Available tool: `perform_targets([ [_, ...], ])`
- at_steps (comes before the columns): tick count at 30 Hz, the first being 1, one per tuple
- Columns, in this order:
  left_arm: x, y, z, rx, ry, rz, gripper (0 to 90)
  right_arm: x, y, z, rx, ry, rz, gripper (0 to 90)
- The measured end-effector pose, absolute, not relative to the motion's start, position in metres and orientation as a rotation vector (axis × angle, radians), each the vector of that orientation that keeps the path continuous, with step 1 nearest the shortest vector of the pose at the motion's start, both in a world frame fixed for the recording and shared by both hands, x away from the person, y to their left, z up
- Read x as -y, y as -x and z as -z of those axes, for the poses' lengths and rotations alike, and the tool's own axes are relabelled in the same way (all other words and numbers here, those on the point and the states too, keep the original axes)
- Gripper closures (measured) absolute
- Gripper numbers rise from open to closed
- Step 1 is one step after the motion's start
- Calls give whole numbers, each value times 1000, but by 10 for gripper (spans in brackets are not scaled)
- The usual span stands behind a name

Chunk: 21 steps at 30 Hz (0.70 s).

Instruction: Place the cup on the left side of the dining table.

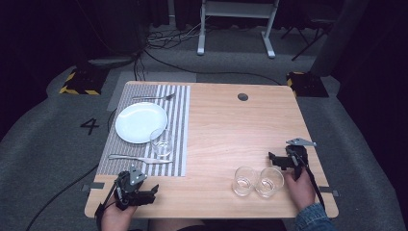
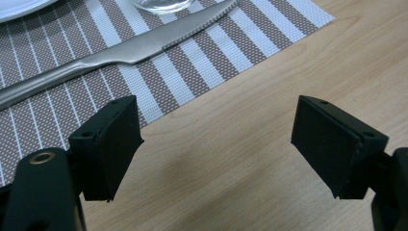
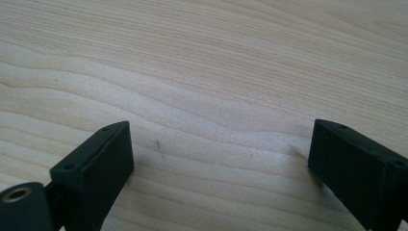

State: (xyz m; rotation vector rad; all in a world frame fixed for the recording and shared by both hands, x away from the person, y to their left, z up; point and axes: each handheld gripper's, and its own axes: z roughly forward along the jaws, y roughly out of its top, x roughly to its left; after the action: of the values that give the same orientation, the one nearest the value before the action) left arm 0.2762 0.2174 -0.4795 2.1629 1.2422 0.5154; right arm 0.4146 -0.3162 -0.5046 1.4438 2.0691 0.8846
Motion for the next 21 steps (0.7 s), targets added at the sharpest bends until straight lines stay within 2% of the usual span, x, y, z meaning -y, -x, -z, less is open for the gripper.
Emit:
perform_targets([
  [21, -219, -272, 502, -1276, -2111, -545, 157, 316, -415, 505, -2069, -1443, -885, 89],
])
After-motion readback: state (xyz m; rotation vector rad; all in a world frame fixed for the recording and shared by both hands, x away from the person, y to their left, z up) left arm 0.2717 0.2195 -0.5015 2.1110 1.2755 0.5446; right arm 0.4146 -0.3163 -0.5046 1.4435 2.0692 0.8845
